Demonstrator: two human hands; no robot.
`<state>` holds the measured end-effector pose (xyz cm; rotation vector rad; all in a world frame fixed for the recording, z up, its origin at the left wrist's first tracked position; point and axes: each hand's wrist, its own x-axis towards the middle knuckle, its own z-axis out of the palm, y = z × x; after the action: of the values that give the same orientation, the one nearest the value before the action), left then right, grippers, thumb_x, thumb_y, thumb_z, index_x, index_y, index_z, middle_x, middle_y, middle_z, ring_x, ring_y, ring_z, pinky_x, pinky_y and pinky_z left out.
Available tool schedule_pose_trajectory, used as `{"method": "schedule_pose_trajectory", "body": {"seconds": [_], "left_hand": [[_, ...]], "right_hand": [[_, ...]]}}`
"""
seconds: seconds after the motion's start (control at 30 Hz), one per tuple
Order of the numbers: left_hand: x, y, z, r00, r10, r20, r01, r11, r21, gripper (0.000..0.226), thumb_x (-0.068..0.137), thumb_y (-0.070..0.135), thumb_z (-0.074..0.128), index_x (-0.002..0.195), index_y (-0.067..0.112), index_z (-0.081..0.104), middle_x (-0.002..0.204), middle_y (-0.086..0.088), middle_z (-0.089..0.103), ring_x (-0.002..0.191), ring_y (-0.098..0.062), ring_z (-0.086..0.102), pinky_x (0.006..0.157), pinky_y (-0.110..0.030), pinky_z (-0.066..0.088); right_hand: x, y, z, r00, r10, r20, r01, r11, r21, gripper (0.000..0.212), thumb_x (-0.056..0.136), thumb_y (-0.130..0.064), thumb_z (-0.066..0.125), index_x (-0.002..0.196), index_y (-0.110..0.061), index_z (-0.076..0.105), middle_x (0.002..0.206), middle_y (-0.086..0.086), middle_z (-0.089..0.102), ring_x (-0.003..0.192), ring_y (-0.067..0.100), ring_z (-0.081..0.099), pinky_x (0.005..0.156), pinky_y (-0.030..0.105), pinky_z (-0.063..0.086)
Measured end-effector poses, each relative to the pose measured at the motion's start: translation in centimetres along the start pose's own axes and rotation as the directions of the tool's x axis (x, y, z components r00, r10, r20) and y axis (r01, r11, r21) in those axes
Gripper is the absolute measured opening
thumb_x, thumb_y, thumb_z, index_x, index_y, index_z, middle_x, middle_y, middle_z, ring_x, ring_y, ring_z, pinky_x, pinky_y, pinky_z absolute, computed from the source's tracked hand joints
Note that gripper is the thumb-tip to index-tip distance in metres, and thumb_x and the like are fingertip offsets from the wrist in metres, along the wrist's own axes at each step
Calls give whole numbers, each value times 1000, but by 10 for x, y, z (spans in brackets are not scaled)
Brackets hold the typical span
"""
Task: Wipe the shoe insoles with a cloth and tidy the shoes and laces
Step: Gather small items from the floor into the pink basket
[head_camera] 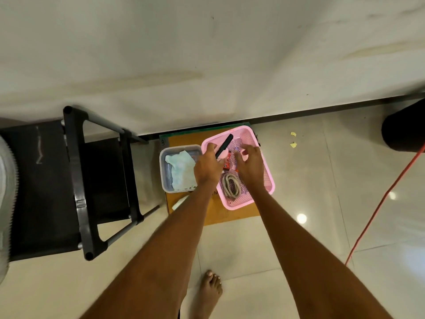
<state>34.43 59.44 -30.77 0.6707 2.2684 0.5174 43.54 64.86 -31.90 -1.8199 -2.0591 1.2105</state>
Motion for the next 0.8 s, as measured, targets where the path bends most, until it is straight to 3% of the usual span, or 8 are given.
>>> {"method": "schedule_pose_trajectory", "body": {"seconds": [0.07,0.2,0.27,0.37,0.5,0.6,0.7,0.8], "left_hand": [[-8,11,4,1000,-9,8,9,999,-51,39,94,32,52,130,19,43,123,-5,60,100,-26,63,81,-30,53],[-19,19,12,1000,-13,20,15,995,-96,36,96,28,51,129,19,45,123,-4,60,100,-26,63,83,-28,52],[-19,16,15,999,-7,35,11,994,-113,35,96,29,51,129,19,46,123,-3,61,100,-25,64,83,-28,52],[-17,15,20,998,12,55,-6,995,-102,39,94,31,54,129,18,46,123,-2,61,102,-25,64,87,-32,52],[-16,18,29,994,36,99,-23,992,-127,40,93,32,55,127,14,45,120,-5,62,102,-26,64,91,-37,53],[-20,18,34,991,48,122,-22,978,-207,40,91,31,57,125,11,49,118,-6,64,101,-25,64,91,-32,51],[-17,9,30,995,-28,94,44,983,-178,31,92,30,56,115,8,59,109,-8,67,97,-24,65,81,-24,48],[-16,-1,27,997,-34,70,42,994,-105,28,92,28,56,111,7,61,107,-8,67,96,-24,65,75,-20,45]], "right_hand": [[-14,-7,3,993,100,58,-109,978,177,37,93,-40,51,119,-15,61,110,5,68,91,19,66,83,36,56],[-18,-4,-3,977,187,102,-207,949,238,36,89,-40,58,113,-13,65,102,5,71,87,20,68,83,37,57],[-13,-2,-9,971,171,164,-205,954,218,34,90,-38,56,114,-16,64,105,3,70,90,21,67,85,43,56],[-7,-7,-14,963,132,234,-198,939,283,23,94,-30,50,108,-19,64,102,-4,65,93,19,62,88,39,53],[3,-10,-15,970,109,217,-162,956,243,21,90,-31,58,94,-13,68,91,0,67,85,17,63,86,35,53],[14,-11,-17,968,165,188,-203,958,204,24,88,-30,59,97,-8,66,93,6,69,84,18,62,86,35,53],[19,-13,-22,960,270,77,-278,873,401,21,90,-27,53,103,-10,55,105,11,66,94,23,63,89,40,53],[14,-6,-25,948,293,126,-317,834,452,16,94,-25,49,104,-13,48,106,12,65,89,23,66,81,35,56]]}}
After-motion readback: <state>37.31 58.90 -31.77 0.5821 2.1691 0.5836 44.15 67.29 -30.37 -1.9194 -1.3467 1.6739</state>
